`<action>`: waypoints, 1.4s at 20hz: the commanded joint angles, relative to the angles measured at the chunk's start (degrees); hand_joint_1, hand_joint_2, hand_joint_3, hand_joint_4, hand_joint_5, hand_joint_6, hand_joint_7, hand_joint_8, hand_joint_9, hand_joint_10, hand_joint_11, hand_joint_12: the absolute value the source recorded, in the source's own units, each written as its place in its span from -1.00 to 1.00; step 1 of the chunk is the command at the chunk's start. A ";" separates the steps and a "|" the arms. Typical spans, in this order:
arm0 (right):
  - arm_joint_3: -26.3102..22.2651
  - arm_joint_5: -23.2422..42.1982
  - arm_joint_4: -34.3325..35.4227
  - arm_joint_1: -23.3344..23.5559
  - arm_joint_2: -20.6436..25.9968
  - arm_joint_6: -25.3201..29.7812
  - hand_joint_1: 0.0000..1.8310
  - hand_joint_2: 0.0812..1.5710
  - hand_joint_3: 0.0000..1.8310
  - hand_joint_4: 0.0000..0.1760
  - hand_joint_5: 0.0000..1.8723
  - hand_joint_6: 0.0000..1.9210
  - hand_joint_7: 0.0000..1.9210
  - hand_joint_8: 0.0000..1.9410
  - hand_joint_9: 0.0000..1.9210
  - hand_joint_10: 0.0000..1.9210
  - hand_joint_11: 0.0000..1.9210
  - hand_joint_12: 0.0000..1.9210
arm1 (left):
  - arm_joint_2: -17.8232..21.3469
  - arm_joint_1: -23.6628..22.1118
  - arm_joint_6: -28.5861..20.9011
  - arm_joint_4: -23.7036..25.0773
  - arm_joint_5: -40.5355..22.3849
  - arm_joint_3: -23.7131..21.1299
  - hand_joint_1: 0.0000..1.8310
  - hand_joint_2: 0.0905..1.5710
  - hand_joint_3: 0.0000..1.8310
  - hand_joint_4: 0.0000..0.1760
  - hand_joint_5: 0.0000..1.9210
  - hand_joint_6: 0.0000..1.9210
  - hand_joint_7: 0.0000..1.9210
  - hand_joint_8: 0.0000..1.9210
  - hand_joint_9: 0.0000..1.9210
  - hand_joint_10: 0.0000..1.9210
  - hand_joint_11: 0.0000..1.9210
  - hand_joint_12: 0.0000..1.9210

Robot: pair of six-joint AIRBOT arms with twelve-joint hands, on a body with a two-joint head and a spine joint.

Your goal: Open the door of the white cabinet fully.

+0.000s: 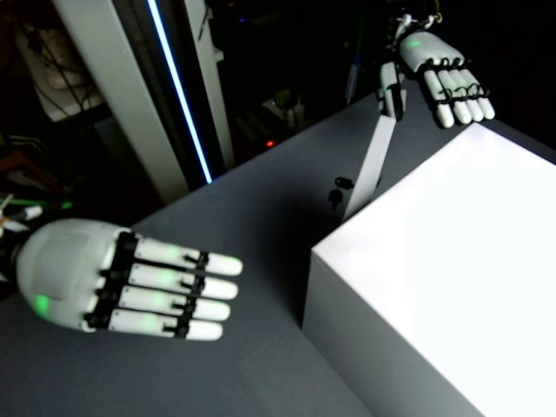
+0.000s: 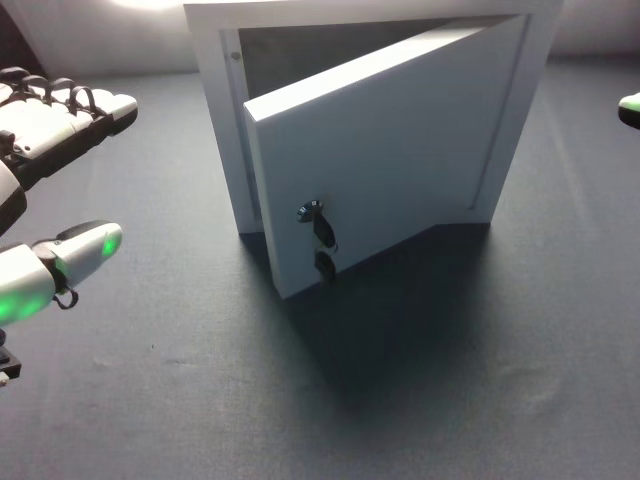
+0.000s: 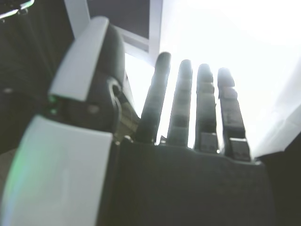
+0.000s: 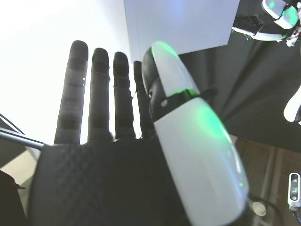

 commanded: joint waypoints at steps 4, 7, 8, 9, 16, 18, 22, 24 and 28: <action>0.39 6.57 1.35 0.12 -0.03 0.39 -0.27 0.81 -0.99 -1.00 -0.67 -1.00 -0.69 -1.00 -0.75 -1.00 -0.88 -0.76 | 0.07 -1.16 -0.54 1.24 -5.54 0.26 -0.81 0.79 -1.00 -1.00 -0.88 -1.00 -0.87 -1.00 -0.86 -1.00 -1.00 -0.60; 0.55 6.42 1.23 0.12 -0.03 0.39 -0.27 0.81 -1.00 -1.00 -0.66 -1.00 -0.69 -1.00 -0.75 -1.00 -0.86 -0.78 | -0.97 -2.16 -2.70 4.34 -4.69 0.36 -0.85 0.79 -1.00 -1.00 -0.90 -1.00 -0.89 -1.00 -0.89 -1.00 -1.00 -0.66; 0.59 6.35 1.23 0.12 -0.03 0.39 -0.26 0.81 -1.00 -1.00 -0.66 -1.00 -0.69 -1.00 -0.75 -1.00 -0.86 -0.78 | -1.40 -2.72 -3.36 5.67 -4.24 0.35 -0.88 0.79 -1.00 -1.00 -0.90 -1.00 -0.88 -1.00 -0.89 -1.00 -1.00 -0.68; 0.59 6.35 1.23 0.12 -0.03 0.39 -0.25 0.80 -1.00 -1.00 -0.65 -1.00 -0.68 -1.00 -0.75 -1.00 -0.84 -0.83 | -1.88 -3.40 -3.79 6.86 -3.86 0.31 -0.88 0.80 -0.99 -1.00 -0.89 -1.00 -0.88 -1.00 -0.88 -1.00 -1.00 -0.68; 0.89 6.17 1.23 0.13 -0.14 0.39 -0.22 0.81 -1.00 -1.00 -0.62 -1.00 -0.65 -1.00 -0.74 -1.00 -0.79 -0.89 | -5.25 -5.95 -4.32 7.98 -2.74 1.60 -0.93 0.79 -1.00 -1.00 -0.98 -1.00 -0.94 -1.00 -0.91 -1.00 -1.00 -0.66; 0.91 6.17 1.23 0.13 -0.14 0.39 -0.25 0.81 -1.00 -1.00 -0.62 -1.00 -0.65 -1.00 -0.73 -1.00 -0.76 -0.89 | -6.08 -6.76 -4.42 8.50 -2.40 1.92 -0.94 0.79 -1.00 -1.00 -0.99 -1.00 -0.99 -1.00 -0.96 -1.00 -1.00 -0.71; 0.96 6.15 1.24 0.13 -0.26 0.39 -0.23 0.82 -1.00 -1.00 -0.61 -1.00 -0.64 -1.00 -0.71 -1.00 -0.75 -0.91 | -7.18 -7.89 -5.69 10.11 -1.74 2.43 -0.97 0.84 -1.00 -1.00 -0.97 -1.00 -0.98 -1.00 -0.95 -1.00 -1.00 -0.57; 1.02 6.05 1.24 0.13 -0.37 0.39 -0.24 0.82 -1.00 -1.00 -0.62 -1.00 -0.65 -1.00 -0.72 -1.00 -0.76 -0.92 | -7.40 -8.04 -5.84 10.61 -1.67 2.32 -0.96 0.84 -1.00 -1.00 -0.96 -1.00 -0.99 -1.00 -0.97 -0.99 -1.00 -0.70; 1.21 5.91 1.24 0.13 -0.67 0.40 -0.21 0.81 -1.00 -1.00 -0.60 -1.00 -0.64 -1.00 -0.72 -1.00 -0.74 -0.92 | -8.40 -8.17 -6.35 11.26 -1.68 2.40 -1.00 0.78 -1.00 -1.00 -0.97 -1.00 -0.98 -1.00 -0.97 -1.00 -1.00 -0.82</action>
